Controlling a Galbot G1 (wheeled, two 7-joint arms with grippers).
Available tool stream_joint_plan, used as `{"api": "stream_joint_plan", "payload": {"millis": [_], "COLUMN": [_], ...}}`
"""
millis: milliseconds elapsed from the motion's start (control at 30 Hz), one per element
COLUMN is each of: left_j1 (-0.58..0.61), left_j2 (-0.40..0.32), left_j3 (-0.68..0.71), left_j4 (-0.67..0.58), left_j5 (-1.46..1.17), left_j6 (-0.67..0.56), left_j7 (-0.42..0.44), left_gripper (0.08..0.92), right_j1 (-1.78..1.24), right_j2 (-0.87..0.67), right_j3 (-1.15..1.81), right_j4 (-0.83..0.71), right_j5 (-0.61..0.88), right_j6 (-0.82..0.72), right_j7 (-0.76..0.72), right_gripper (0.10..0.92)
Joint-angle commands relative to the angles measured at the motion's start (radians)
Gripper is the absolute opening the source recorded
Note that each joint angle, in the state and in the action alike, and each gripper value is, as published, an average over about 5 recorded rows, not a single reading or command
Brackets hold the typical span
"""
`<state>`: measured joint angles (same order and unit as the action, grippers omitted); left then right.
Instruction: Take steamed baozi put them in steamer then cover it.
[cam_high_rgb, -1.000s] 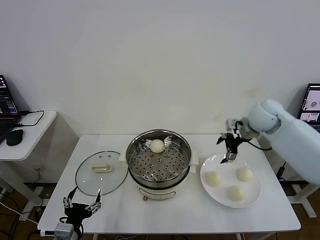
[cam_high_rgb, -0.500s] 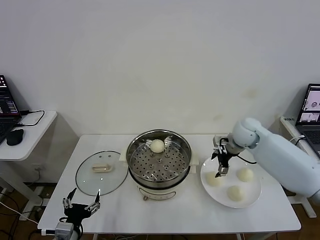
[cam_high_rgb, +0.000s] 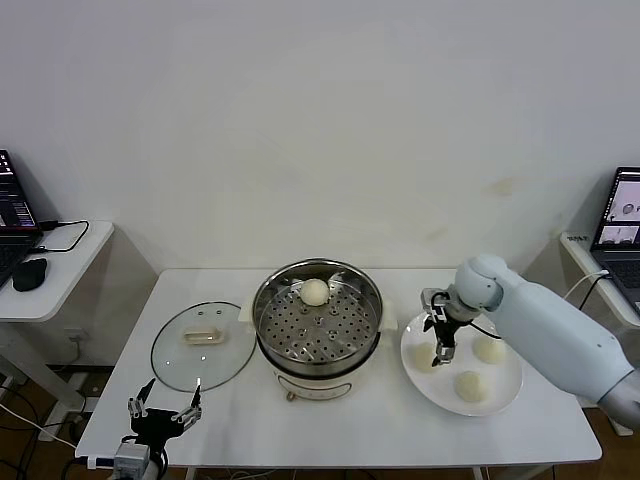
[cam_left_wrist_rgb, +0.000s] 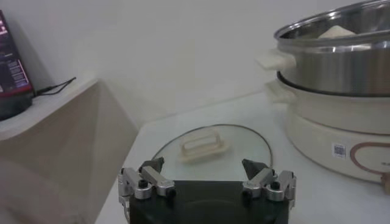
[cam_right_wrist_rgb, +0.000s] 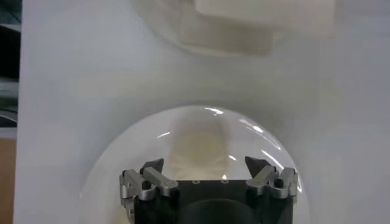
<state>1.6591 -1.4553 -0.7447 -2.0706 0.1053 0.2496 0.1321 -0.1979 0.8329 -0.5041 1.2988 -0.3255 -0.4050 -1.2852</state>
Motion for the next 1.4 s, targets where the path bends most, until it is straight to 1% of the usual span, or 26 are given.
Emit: {"api": "stream_joint_plan", "payload": {"millis": [33,1167,1267,1400], "left_j1": [-0.001,0.007,0.007,0.006], "left_j2": [0.001,-0.003,-0.004,-0.004], "left_j3": [0.0,0.003,0.003,0.003], "left_j4": [0.003,0.006,0.006,0.005], "left_j5": [0.001,0.001,0.002,0.002], "left_j6": [0.0,-0.003,-0.003,-0.003], "left_j7": [0.0,-0.005,-0.005,-0.005], "left_gripper": [0.823,0.823,0.823,0.823], "right_j1": [-0.023,-0.051,-0.05,-0.05], "right_j2": [0.01,0.02,0.013,0.003], "right_j3": [0.004,0.015,0.017,0.021], "right_j4": [-0.026,-0.042,-0.038,-0.031], "right_j5": [-0.023,-0.026,-0.023,-0.014], "right_j6": [0.012,0.019,0.018,0.016], "right_j7": [0.017,0.063,0.059,0.054], "right_gripper": [0.823,0.823,0.79,0.693]}}
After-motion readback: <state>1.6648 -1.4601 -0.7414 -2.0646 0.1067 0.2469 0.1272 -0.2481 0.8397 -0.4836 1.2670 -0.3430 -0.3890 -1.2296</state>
